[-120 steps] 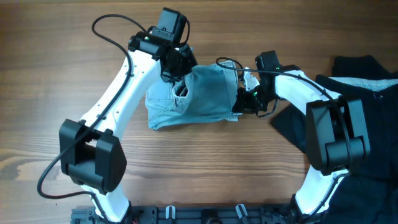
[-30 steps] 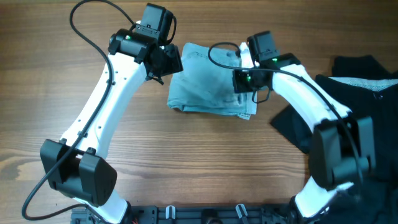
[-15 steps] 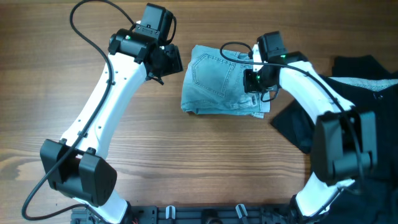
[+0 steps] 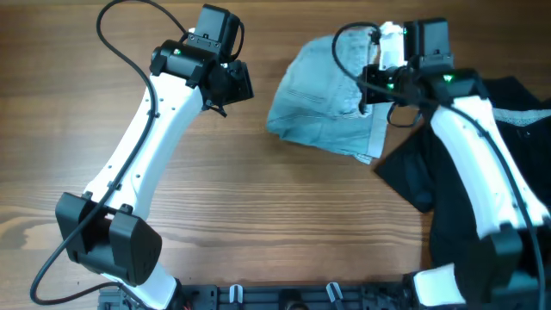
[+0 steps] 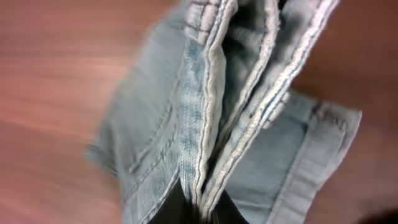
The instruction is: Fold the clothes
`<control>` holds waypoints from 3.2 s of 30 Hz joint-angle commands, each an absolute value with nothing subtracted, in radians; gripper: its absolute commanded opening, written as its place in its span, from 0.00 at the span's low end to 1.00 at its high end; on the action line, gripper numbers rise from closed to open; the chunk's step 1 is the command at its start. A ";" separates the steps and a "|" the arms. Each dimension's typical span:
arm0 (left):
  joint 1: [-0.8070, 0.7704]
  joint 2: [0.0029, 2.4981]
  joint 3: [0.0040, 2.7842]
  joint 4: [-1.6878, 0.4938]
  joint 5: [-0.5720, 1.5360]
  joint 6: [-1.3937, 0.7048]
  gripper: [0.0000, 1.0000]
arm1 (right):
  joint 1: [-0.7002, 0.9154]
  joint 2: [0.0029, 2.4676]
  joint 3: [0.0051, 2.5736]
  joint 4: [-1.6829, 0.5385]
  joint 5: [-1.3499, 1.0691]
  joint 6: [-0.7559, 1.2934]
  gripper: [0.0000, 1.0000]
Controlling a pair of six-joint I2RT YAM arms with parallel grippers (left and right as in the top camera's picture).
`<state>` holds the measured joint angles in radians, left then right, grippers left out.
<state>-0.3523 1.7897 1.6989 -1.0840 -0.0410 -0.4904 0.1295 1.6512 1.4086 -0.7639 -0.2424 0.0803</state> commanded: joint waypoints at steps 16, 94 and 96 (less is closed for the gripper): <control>-0.349 1.797 1.704 -1.074 -0.062 -0.474 0.71 | 0.060 1.829 1.418 -0.921 -0.451 0.000 0.47; -0.221 2.227 1.928 -1.083 0.686 -0.335 0.36 | 0.021 1.697 1.259 -0.798 -0.366 0.159 0.16; -0.237 2.227 1.927 -1.159 0.683 -0.333 0.49 | 0.027 1.720 1.246 -0.788 -0.371 0.168 0.16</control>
<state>-0.2123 2.2581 1.9179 -1.0943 0.5617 -0.4038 0.0185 1.7100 1.2461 -0.7994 -0.3161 0.2016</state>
